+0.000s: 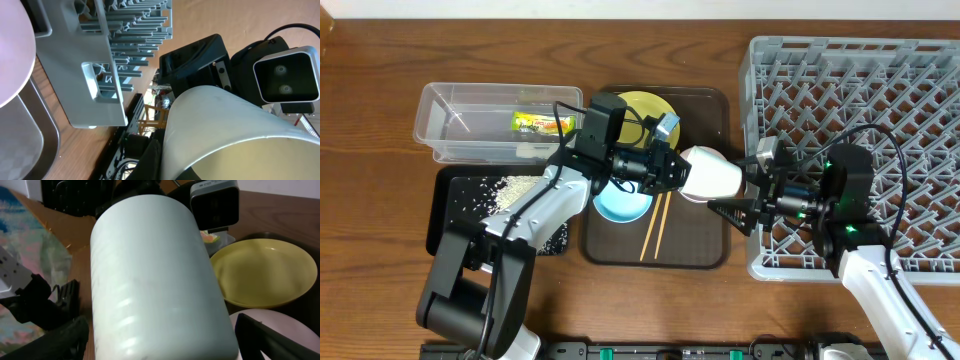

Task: Sort waste into correct bins and load items into the dishwasher rack

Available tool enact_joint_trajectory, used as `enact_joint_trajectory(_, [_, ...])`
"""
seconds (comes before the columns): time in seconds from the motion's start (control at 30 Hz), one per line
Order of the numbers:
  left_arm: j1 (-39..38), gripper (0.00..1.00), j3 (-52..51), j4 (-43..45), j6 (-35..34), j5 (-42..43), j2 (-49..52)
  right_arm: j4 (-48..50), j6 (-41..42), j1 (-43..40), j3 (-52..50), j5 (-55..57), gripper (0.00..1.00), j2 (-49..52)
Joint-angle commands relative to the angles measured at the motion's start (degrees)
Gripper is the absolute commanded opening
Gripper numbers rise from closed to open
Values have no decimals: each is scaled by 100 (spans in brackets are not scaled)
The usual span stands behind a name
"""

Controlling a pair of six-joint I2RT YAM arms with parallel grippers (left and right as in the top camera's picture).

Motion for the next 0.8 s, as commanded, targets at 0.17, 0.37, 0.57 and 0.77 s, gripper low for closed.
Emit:
enact_joint_trajectory(0.17, [-13, 6, 72, 33, -203, 85, -17, 382, 7, 39, 105, 28, 86, 7])
enact_joint_trajectory(0.37, [-22, 6, 72, 33, -273, 85, -17, 472, 7, 39, 105, 42, 82, 7])
enact_joint_trajectory(0.57, [-24, 6, 72, 33, -350, 122, -17, 474, 4, 39, 105, 44, 81, 7])
enact_joint_trajectory(0.77, [-24, 6, 72, 35, -479, 146, -17, 549, 4, 39, 105, 42, 80, 7])
